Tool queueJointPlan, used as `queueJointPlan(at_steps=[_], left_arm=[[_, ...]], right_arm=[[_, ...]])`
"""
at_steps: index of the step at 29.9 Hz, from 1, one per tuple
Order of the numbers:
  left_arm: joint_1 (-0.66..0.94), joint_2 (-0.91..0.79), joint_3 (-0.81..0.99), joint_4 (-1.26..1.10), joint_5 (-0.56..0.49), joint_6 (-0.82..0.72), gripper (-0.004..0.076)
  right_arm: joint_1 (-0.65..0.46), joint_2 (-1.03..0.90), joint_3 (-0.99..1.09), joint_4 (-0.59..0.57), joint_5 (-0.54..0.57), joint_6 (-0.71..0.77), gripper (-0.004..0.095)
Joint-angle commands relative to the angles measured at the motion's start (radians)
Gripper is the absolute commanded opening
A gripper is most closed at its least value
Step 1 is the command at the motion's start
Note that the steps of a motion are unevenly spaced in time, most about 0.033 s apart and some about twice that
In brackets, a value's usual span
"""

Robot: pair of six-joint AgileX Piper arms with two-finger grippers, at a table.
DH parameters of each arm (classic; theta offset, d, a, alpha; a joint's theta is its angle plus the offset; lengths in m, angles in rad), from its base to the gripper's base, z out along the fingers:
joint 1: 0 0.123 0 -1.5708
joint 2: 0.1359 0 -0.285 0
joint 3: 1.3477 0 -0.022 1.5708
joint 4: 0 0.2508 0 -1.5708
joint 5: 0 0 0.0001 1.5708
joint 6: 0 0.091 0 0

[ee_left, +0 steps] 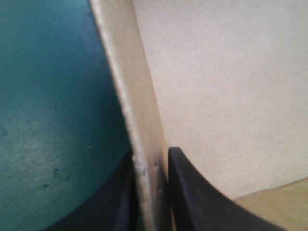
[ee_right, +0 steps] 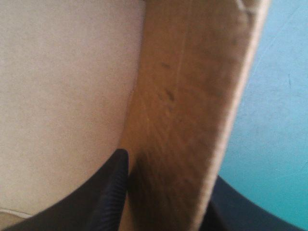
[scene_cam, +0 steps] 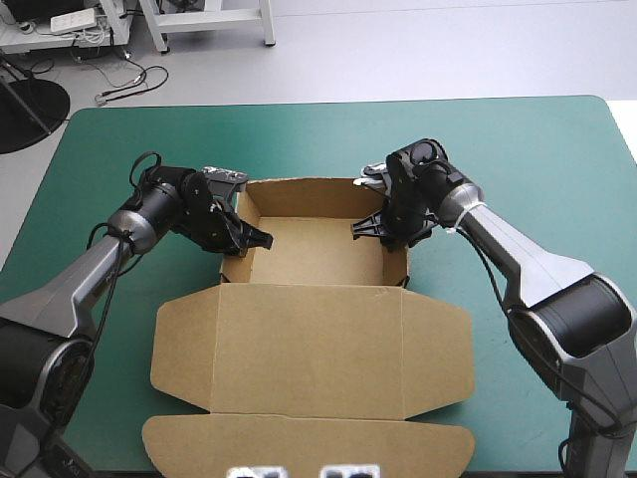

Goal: Fold the box

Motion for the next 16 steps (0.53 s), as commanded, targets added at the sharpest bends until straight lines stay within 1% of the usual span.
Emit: queueJointPlan(at_steps=[1, 3, 6, 11, 16], left_arm=[[-0.016, -0.020, -0.007, -0.064, 0.027, 0.048, 0.0282], [-0.016, -0.020, -0.009, -0.064, 0.001, 0.050, 0.0363], [-0.016, -0.020, -0.030, -0.062, -0.017, 0.050, 0.0422], [-0.016, -0.033, -0.144, -0.001, 0.010, 0.050, 0.0424], [-0.016, -0.077, -0.314, 0.128, 0.096, 0.046, 0.0424]], right_arm=[[0.000, -0.052, -0.038, -0.045, 0.030, -0.012, 0.0465], [0.000, -0.054, -0.045, -0.056, 0.030, -0.012, 0.0465], [0.000, -0.062, -0.062, -0.060, 0.030, -0.015, 0.0465], [0.000, -0.113, -0.130, -0.065, 0.030, -0.031, 0.0464], [0.000, -0.217, -0.171, -0.082, 0.030, -0.033, 0.0463]])
